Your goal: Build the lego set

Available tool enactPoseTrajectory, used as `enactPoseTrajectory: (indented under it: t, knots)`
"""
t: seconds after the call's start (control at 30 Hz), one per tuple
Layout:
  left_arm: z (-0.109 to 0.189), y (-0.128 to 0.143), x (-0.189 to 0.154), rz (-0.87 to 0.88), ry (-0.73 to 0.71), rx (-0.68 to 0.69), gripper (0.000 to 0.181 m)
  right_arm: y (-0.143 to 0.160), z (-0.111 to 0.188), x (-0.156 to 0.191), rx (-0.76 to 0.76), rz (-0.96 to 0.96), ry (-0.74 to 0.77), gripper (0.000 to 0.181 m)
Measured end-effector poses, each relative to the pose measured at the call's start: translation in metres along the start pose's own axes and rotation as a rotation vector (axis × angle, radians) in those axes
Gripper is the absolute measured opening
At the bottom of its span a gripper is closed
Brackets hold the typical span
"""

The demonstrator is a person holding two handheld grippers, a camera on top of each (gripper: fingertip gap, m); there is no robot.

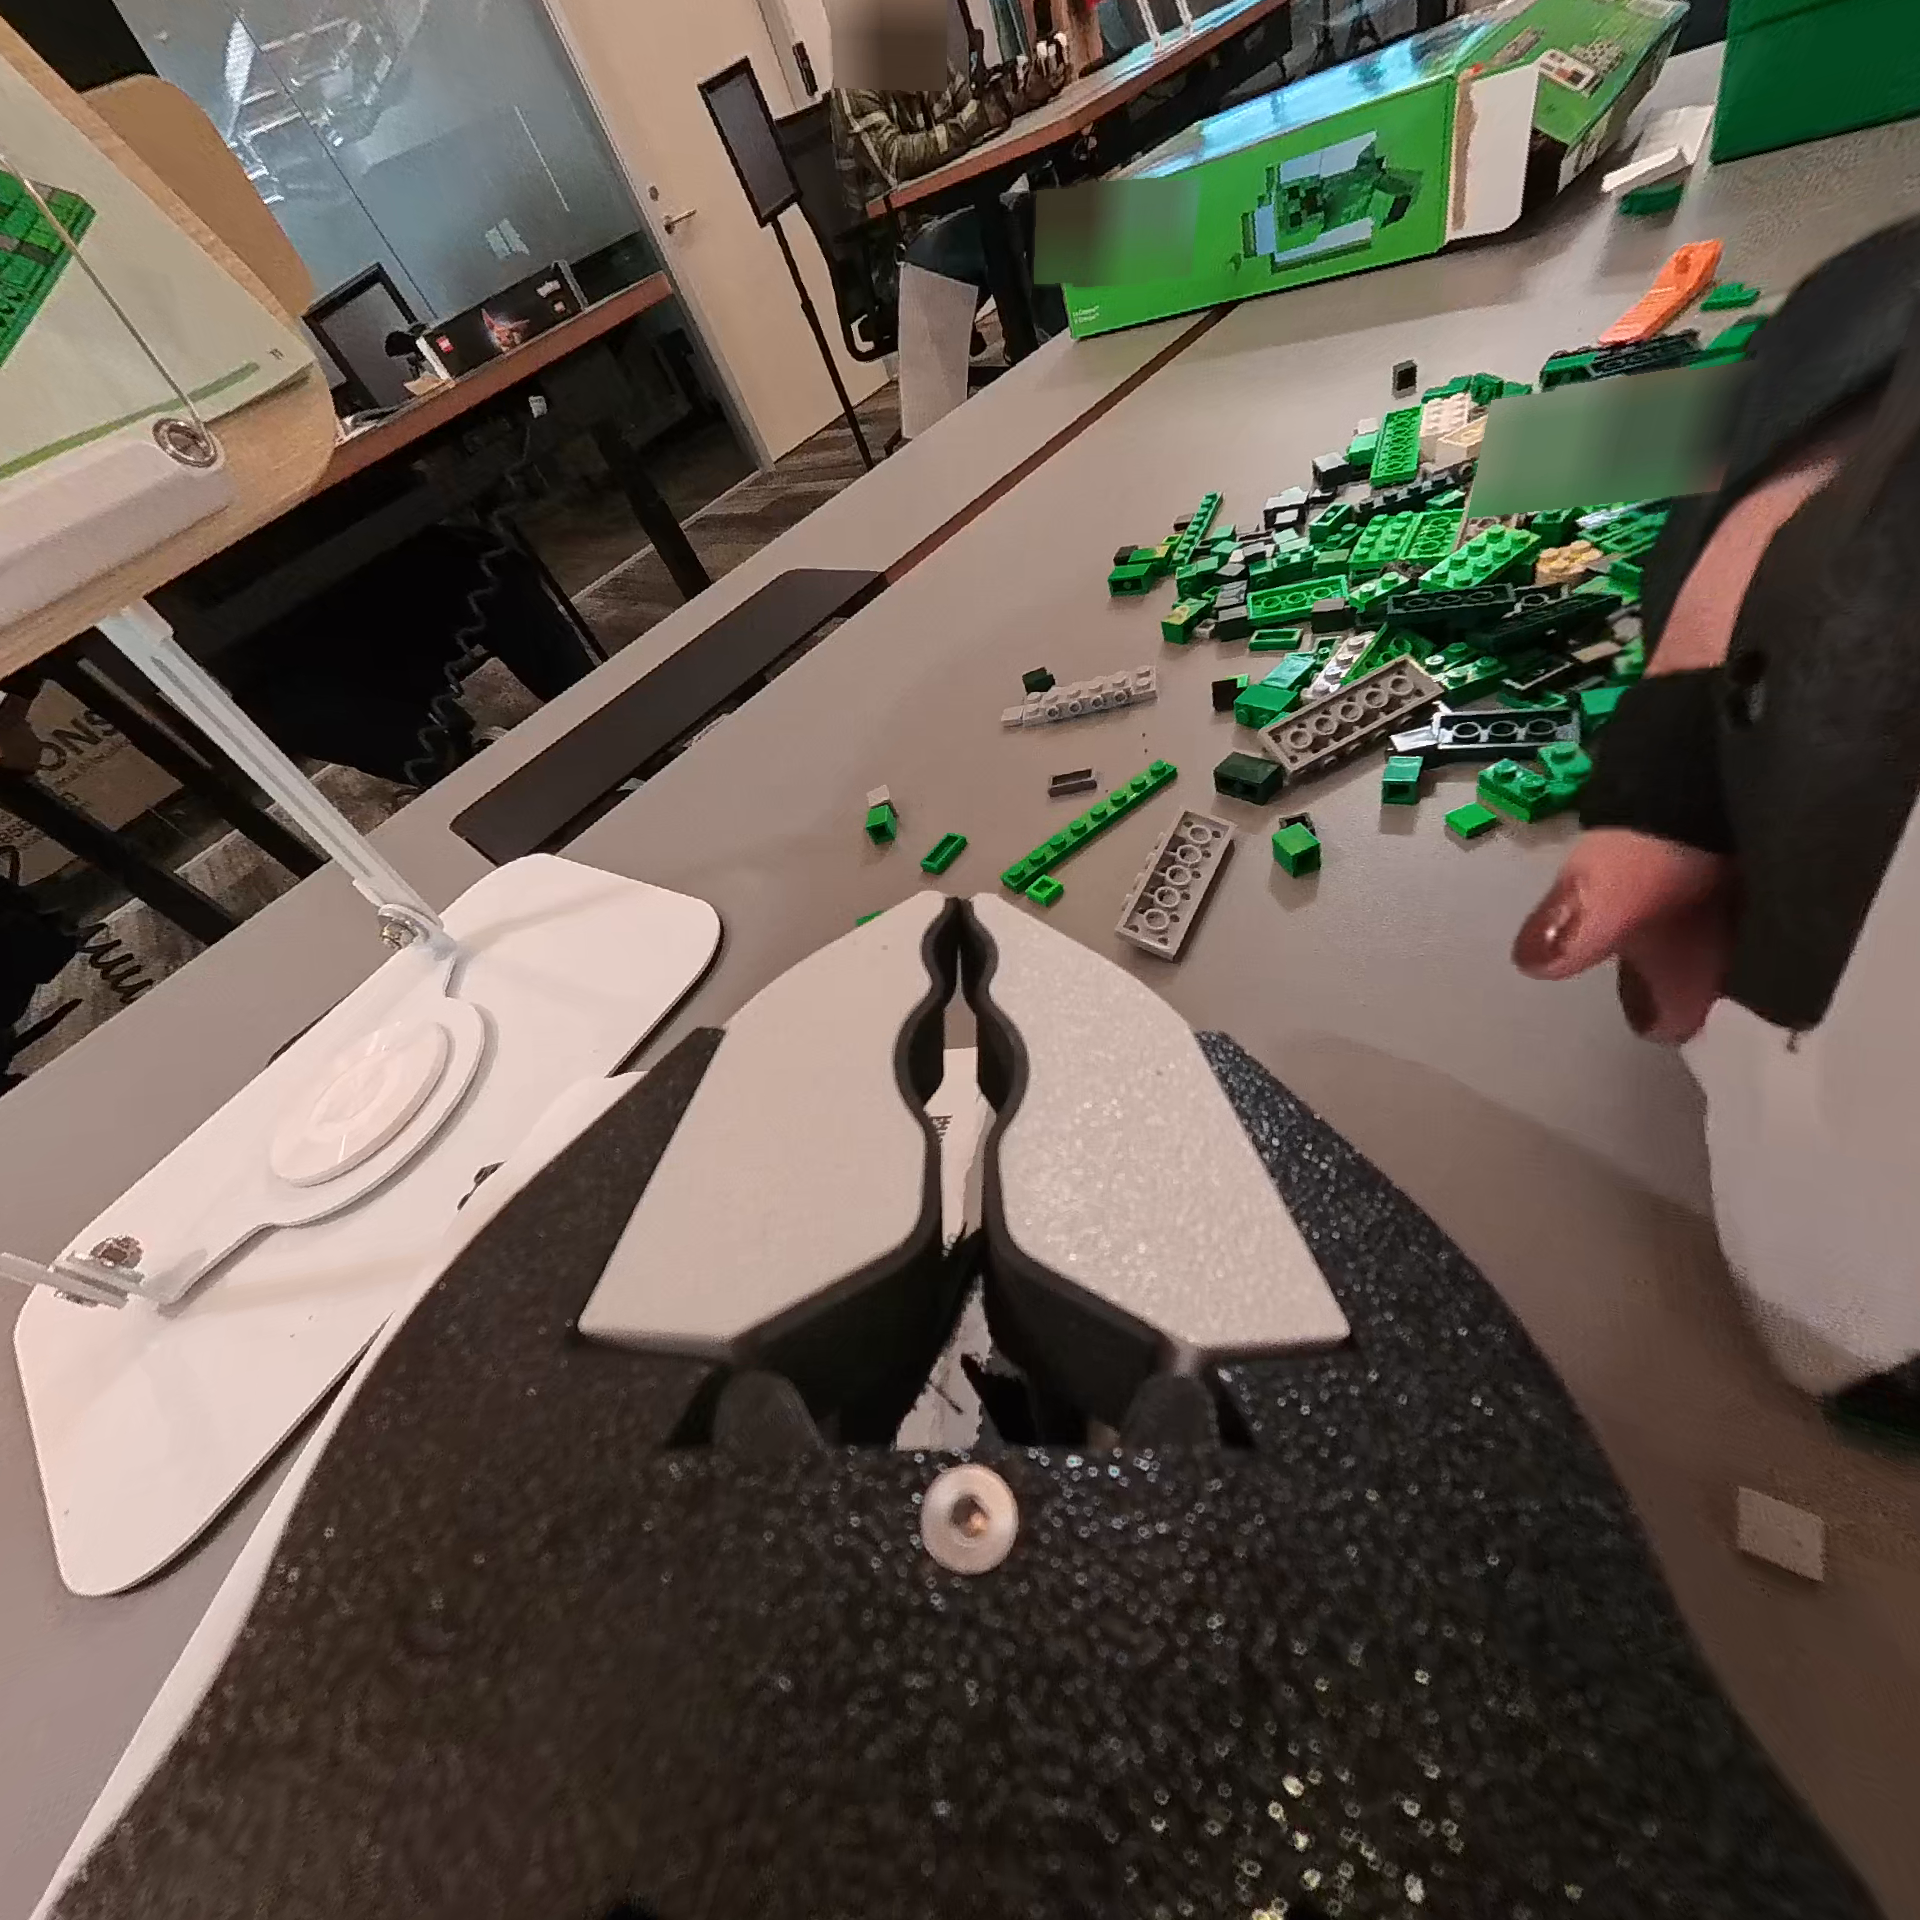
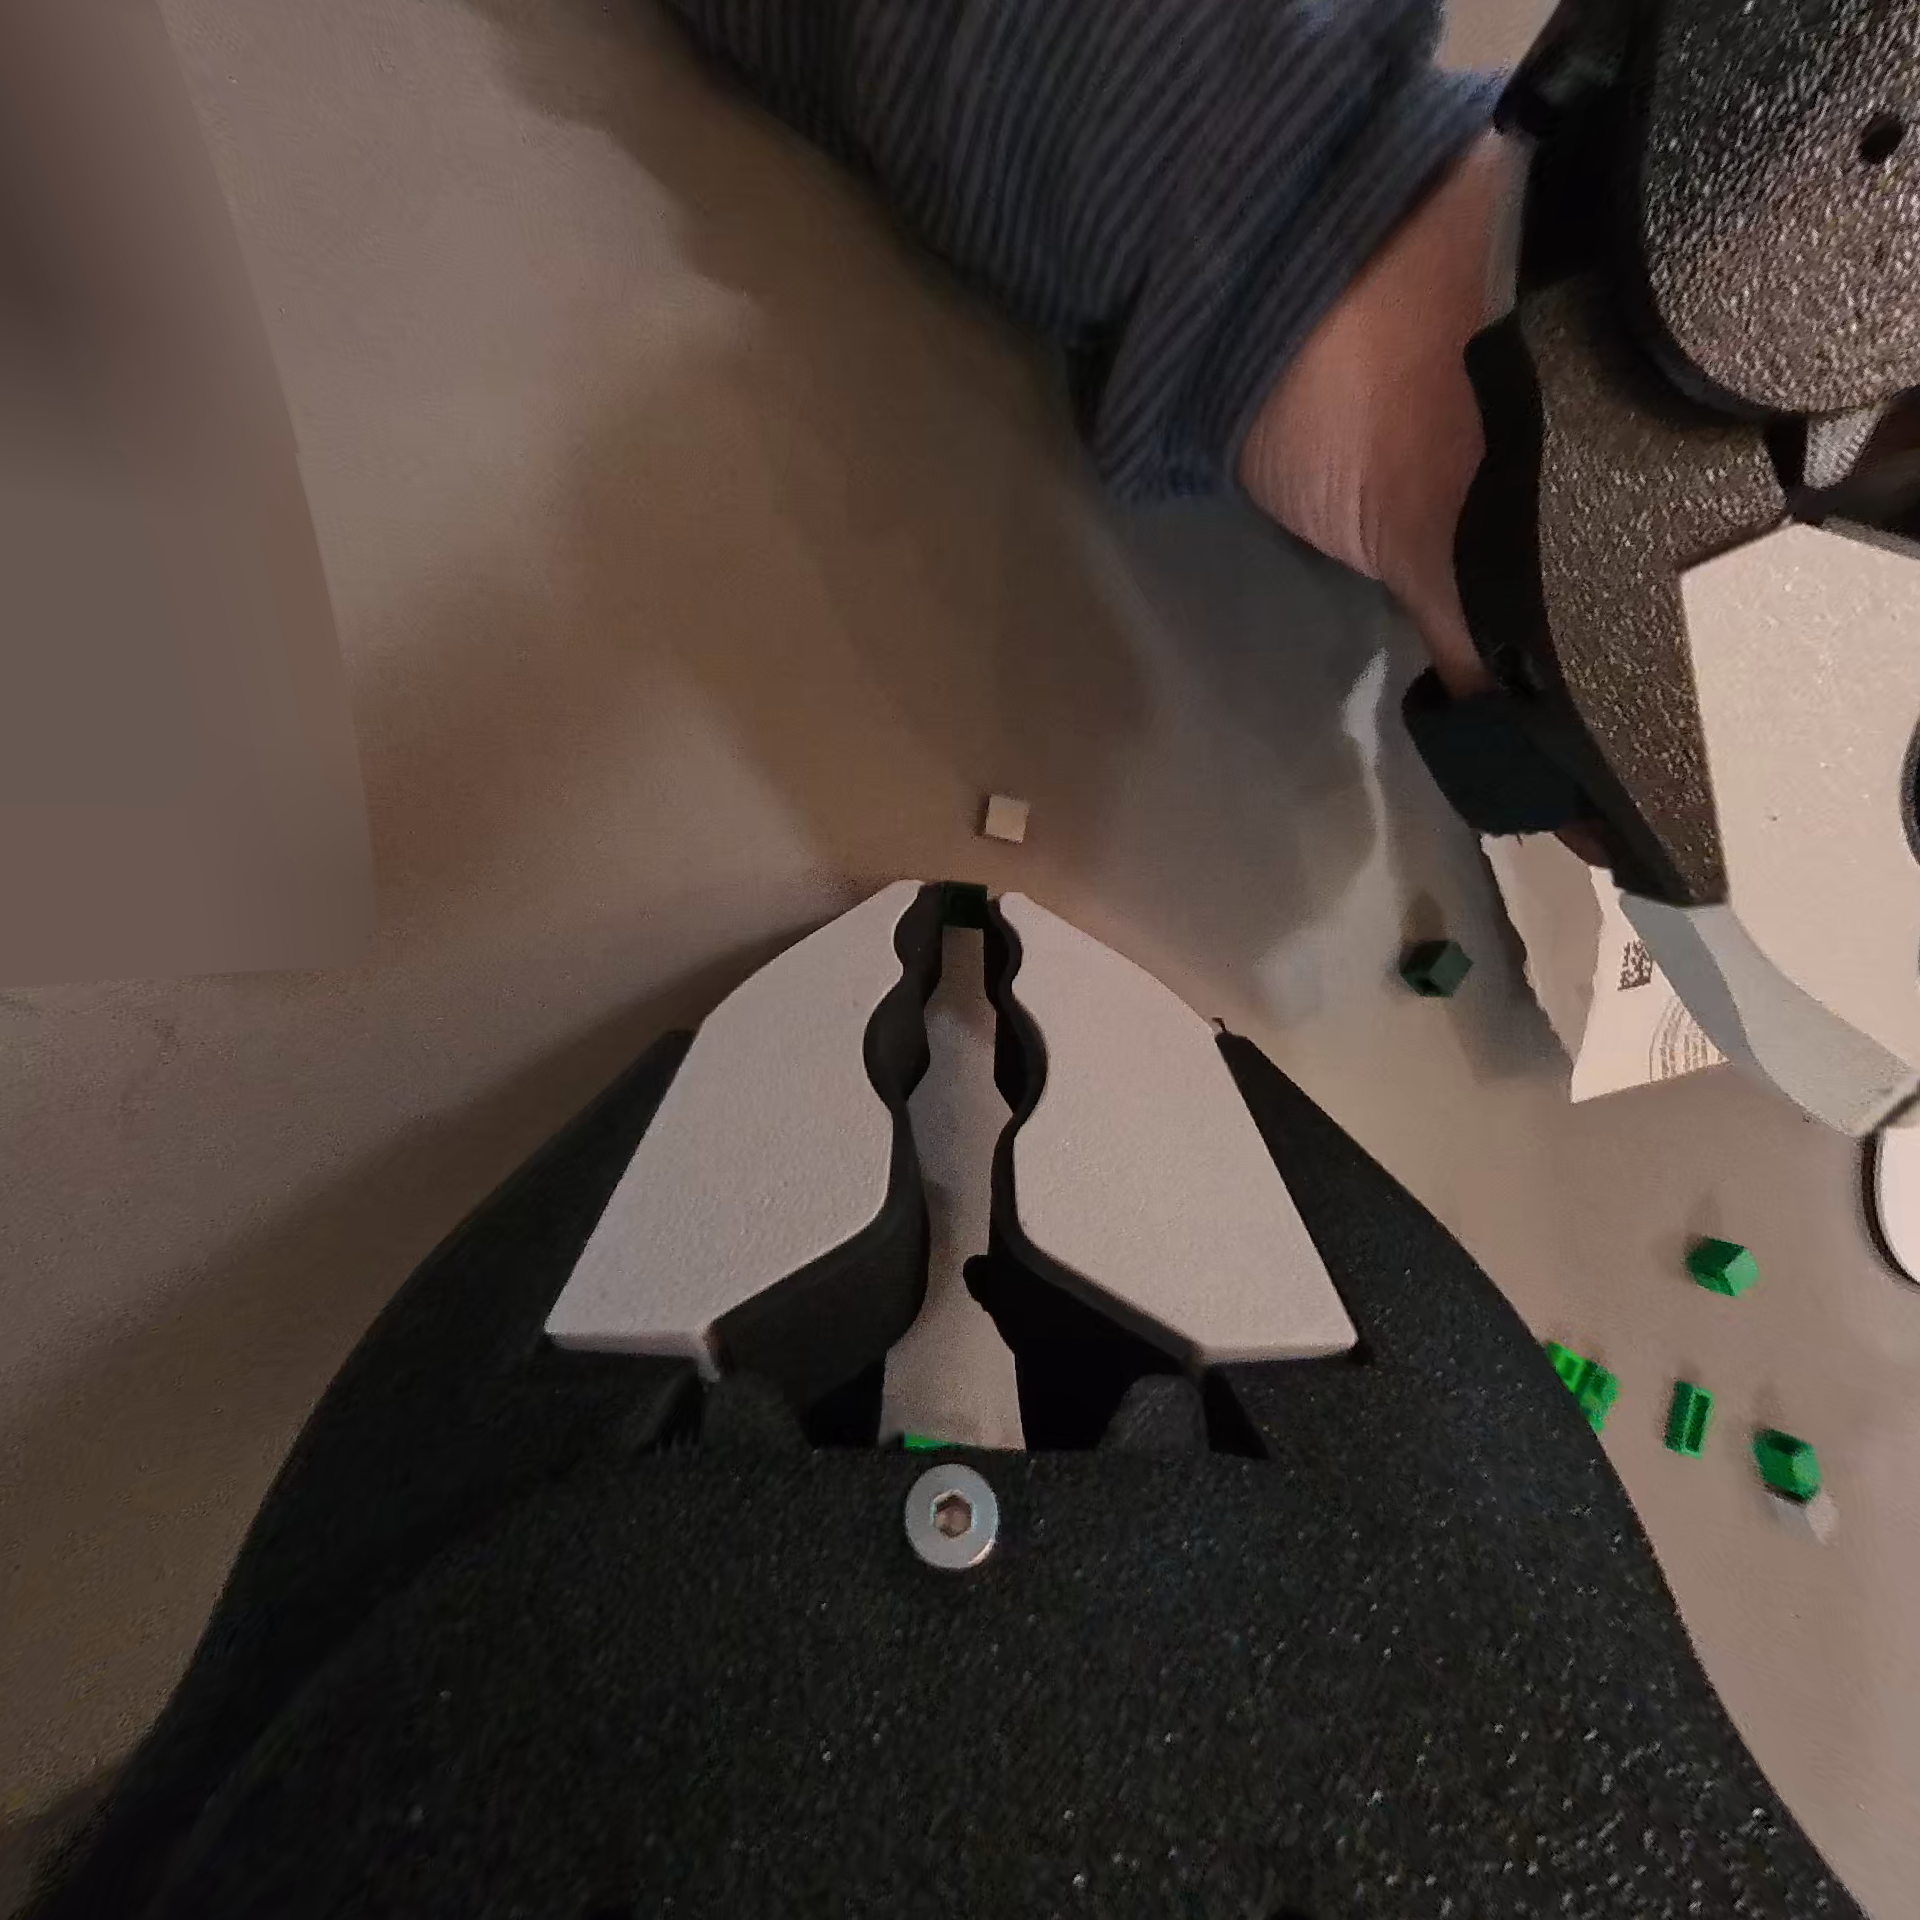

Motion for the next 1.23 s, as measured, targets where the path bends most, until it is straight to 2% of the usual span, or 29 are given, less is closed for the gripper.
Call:
enactPoseTrajectory:
  t: [0.03, 0.07, 0.13, 0.2, 0.3, 0.47, 0.6, 0.7, 0.8, 0.93, 1.1, 1.23]
  knots:
    - [0.000, 0.000, 0.000, 0.000, 0.000, 0.000, 0.000, 0.000, -0.001, 0.000, -0.005, 0.004, 0.002, 0.008]
    - [0.000, 0.000, 0.000, 0.000, 0.000, -0.001, 0.000, 0.000, -0.002, 0.000, -0.015, 0.006, 0.007, 0.008]
    - [0.000, 0.000, 0.000, 0.000, 0.000, -0.001, 0.000, -0.003, -0.001, 0.001, -0.043, -0.015, -0.006, 0.020]
    - [0.000, 0.000, 0.000, -0.001, 0.001, 0.001, 0.000, -0.005, 0.004, 0.001, -0.061, -0.034, -0.021, 0.022]
    - [0.000, 0.000, 0.000, -0.002, 0.001, -0.001, 0.000, 0.007, 0.032, -0.006, -0.032, -0.050, 0.009, 0.024]
    - [0.003, -0.003, 0.004, 0.033, -0.013, -0.026, 0.000, 0.047, 0.098, -0.020, 0.021, -0.204, 0.065, 0.023]
    - [0.004, -0.004, 0.006, 0.053, -0.014, -0.036, 0.000, 0.101, 0.132, -0.012, 0.205, -0.335, 0.074, 0.015]
    - [0.003, -0.003, 0.004, 0.037, -0.012, -0.028, 0.000, 0.124, 0.137, 0.012, 0.267, -0.412, -0.015, 0.011]
    - [0.002, -0.002, 0.002, 0.021, -0.008, -0.018, 0.000, 0.137, 0.133, 0.032, 0.312, -0.388, -0.034, 0.009]
    - [0.001, -0.002, 0.002, 0.016, -0.005, -0.012, 0.000, 0.142, 0.135, 0.049, 0.317, -0.360, -0.023, 0.007]
    - [0.000, -0.001, 0.001, 0.006, -0.005, -0.009, 0.000, 0.155, 0.144, 0.066, 0.333, -0.434, 0.021, 0.005]
    - [0.000, -0.001, 0.000, 0.004, -0.004, -0.008, 0.000, 0.148, 0.146, 0.087, 0.249, -0.489, 0.007, 0.005]
Point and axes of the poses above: each gripper's, where its closed fingertips meet, z back along the fingers, y out of its underside, x = y × z across the jaws, the point moved 2 cm from there along z, back along the fingers, and after that the axes turned 6 degrees about -y, right-handed, at the moved point
